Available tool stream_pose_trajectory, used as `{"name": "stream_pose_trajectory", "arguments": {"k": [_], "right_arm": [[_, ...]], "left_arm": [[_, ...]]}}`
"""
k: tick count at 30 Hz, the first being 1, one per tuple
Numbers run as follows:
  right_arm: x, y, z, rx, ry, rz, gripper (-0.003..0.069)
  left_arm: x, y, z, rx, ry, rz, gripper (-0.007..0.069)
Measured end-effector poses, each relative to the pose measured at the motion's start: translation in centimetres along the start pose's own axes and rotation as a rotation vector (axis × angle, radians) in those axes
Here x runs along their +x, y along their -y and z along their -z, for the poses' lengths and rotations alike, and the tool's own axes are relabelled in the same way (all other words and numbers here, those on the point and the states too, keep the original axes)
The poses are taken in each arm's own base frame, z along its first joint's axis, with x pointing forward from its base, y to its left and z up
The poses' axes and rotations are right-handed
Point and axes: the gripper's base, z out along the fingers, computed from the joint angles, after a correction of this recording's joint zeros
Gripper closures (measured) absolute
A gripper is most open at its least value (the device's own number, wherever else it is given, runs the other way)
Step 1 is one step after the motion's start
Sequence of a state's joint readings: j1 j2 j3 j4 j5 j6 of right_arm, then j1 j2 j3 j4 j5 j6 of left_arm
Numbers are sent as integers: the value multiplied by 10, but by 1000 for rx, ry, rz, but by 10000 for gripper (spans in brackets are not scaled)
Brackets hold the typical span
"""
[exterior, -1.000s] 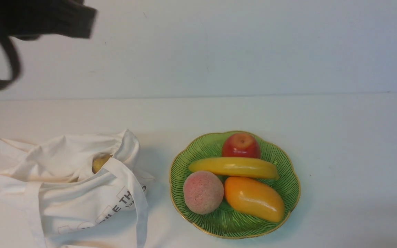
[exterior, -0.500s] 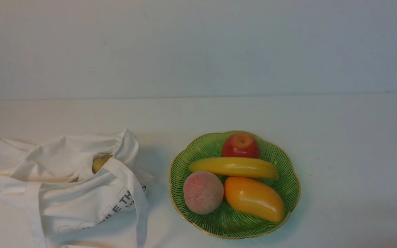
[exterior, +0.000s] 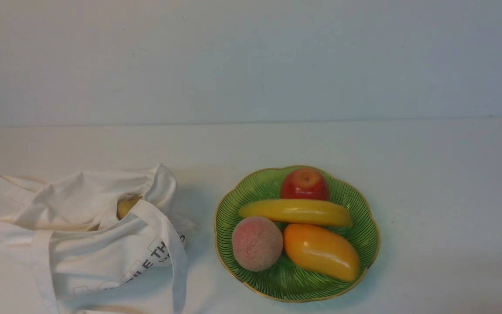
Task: Take the fruit out of the cloth bag on the white table and place them on a plate.
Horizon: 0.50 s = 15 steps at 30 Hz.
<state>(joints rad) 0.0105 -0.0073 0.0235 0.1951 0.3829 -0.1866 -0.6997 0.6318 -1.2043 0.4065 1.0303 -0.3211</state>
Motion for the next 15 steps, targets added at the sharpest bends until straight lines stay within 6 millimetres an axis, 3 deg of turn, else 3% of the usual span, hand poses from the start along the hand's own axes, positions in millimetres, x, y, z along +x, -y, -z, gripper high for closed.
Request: {"name": "stream_pose_trajectory", "arguments": {"k": [5, 15], "right_arm": [[0, 0, 0, 0, 0, 0, 671], [0, 0, 0, 0, 0, 1, 671]], "left_arm": [[76, -2, -16, -24, 40, -21, 632], [220, -2, -51, -195, 60, 133, 632]]}}
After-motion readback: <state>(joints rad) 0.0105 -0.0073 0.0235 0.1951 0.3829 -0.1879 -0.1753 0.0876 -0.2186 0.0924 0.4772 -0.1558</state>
